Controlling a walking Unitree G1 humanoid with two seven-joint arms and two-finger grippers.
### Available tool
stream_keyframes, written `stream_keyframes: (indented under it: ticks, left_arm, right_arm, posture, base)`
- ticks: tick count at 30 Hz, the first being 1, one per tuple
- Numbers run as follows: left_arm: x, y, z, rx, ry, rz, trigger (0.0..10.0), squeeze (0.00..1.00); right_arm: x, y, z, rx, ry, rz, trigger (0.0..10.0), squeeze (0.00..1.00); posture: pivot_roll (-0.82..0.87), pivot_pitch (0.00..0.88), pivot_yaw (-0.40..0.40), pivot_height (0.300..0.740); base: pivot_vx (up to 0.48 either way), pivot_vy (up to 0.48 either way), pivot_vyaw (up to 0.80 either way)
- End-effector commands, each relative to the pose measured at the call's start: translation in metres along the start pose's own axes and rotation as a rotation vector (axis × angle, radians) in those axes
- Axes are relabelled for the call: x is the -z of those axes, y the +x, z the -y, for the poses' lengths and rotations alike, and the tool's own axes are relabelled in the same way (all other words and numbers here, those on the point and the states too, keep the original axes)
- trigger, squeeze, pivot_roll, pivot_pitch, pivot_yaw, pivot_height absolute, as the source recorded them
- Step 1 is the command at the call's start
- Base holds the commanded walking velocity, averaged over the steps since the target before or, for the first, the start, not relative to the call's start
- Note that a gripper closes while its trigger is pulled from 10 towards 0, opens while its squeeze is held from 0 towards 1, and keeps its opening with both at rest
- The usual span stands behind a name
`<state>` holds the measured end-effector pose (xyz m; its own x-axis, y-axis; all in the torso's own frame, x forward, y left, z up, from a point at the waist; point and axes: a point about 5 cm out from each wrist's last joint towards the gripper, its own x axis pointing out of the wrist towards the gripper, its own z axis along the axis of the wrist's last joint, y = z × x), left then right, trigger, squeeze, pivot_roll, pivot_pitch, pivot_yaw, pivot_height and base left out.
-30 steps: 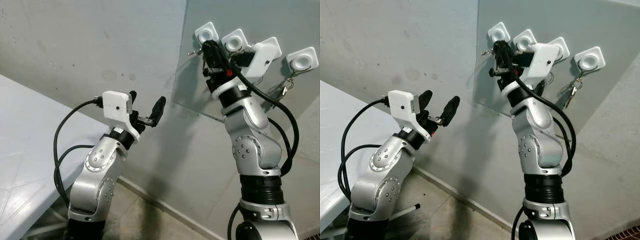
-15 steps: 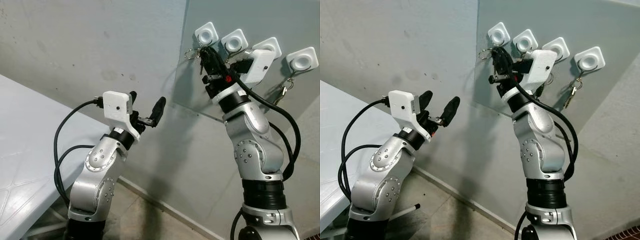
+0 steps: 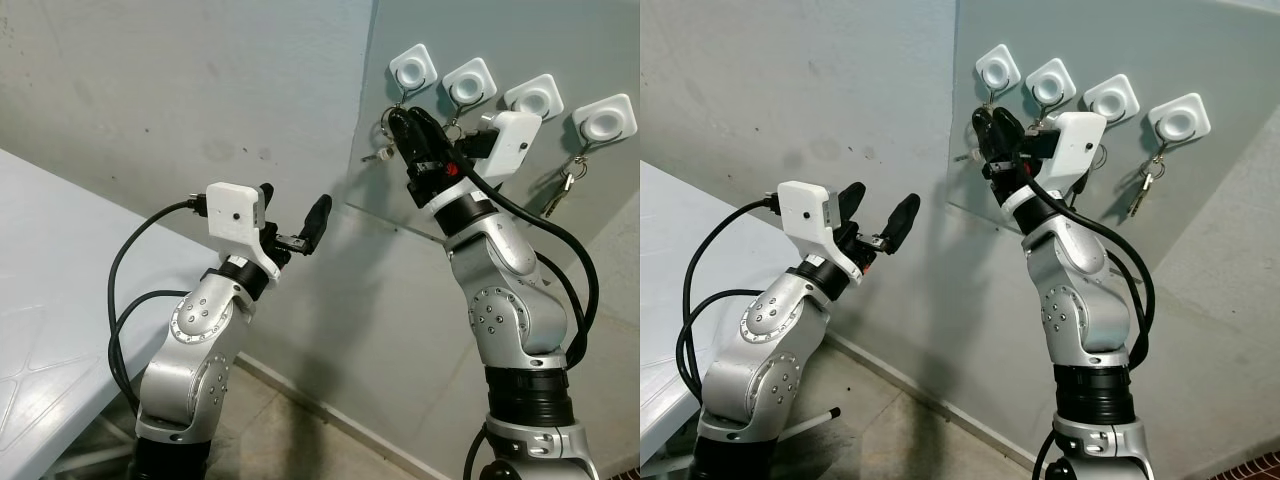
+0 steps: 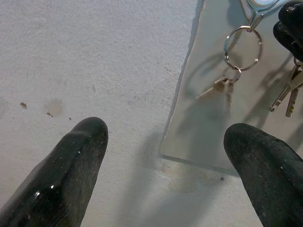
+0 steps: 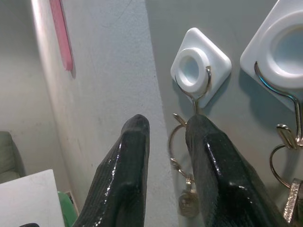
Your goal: Hang keys on a hook
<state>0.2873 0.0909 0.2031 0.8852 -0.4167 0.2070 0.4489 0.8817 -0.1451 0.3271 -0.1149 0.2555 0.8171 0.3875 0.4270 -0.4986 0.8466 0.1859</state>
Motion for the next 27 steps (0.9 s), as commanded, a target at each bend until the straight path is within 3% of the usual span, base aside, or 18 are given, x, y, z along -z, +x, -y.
stream_keyframes:
  ticks: [1,5,9,10,16,17,18,20,21,23,25,27]
  left_arm:
    - [-0.005,0.000,0.002,0.006,0.000,0.014,10.0,0.00]
    - [-0.002,-0.001,0.000,-0.005,-0.001,0.007,10.0,0.00]
    - [0.006,-0.005,-0.006,-0.039,0.008,-0.015,10.0,0.00]
    - [0.011,-0.007,-0.008,-0.059,0.013,-0.028,10.0,0.00]
    - [0.015,-0.009,-0.011,-0.071,0.020,-0.039,10.0,0.00]
    - [0.029,-0.014,-0.018,-0.106,0.026,-0.072,10.0,0.00]
    - [0.029,-0.014,-0.018,-0.106,0.026,-0.072,10.0,0.00]
    - [0.057,-0.027,-0.032,-0.187,0.050,-0.144,10.0,0.00]
    - [0.057,-0.027,-0.032,-0.187,0.050,-0.144,10.0,0.00]
    - [0.088,-0.042,-0.047,-0.271,0.085,-0.236,10.0,0.00]
    - [0.106,-0.052,-0.054,-0.299,0.084,-0.286,10.0,0.00]
    - [0.112,-0.057,-0.057,-0.315,0.178,-0.290,10.0,0.00]
  right_arm:
    - [-0.005,0.000,-0.002,-0.021,-0.013,0.012,10.0,1.00]
    - [-0.002,-0.003,-0.002,-0.021,-0.018,0.003,10.0,1.00]
    - [0.016,-0.014,-0.002,-0.042,-0.055,-0.037,10.0,1.00]
    - [0.025,-0.020,-0.002,-0.065,-0.077,-0.058,10.0,0.41]
    - [0.031,-0.025,-0.003,-0.088,-0.092,-0.067,10.0,0.41]
    - [0.051,-0.035,-0.002,-0.107,-0.086,-0.130,10.0,0.00]
    - [0.051,-0.035,-0.002,-0.107,-0.086,-0.130,10.0,0.00]
    - [0.089,-0.058,0.002,-0.130,-0.082,-0.255,10.0,0.00]
    - [0.089,-0.058,0.002,-0.130,-0.082,-0.255,10.0,0.00]
    - [0.118,-0.078,0.011,-0.103,-0.086,-0.364,10.0,0.00]
    - [0.133,-0.090,0.016,-0.082,-0.083,-0.425,10.0,0.00]
    - [0.142,-0.097,0.020,-0.058,-0.086,-0.462,10.0,0.00]
  posture:
    - [-0.06,0.007,-0.046,0.740]
    - [-0.06,0.009,-0.045,0.740]
    - [-0.06,0.010,-0.044,0.740]
    - [-0.06,0.010,-0.044,0.740]
    - [-0.06,0.010,-0.041,0.740]
    - [-0.06,0.007,-0.039,0.740]
    - [-0.06,0.007,-0.039,0.740]
    - [-0.06,0.004,-0.038,0.740]
    - [-0.06,0.004,-0.038,0.740]
    - [-0.06,0.002,-0.035,0.740]
    - [-0.06,0.000,-0.034,0.740]
    - [-0.05,0.000,-0.032,0.740]
  base:
    - [0.000,0.000,0.00]
    - [0.000,0.000,0.00]
    - [0.000,0.000,0.00]
    - [0.000,0.000,0.00]
    - [0.000,0.000,0.00]
    - [0.000,0.000,0.00]
    - [0.000,0.000,0.00]
    - [0.000,0.000,0.00]
    - [0.000,0.000,0.00]
    - [0.000,0.000,0.00]
    - [0.000,0.000,0.00]
    - [0.000,0.000,0.00]
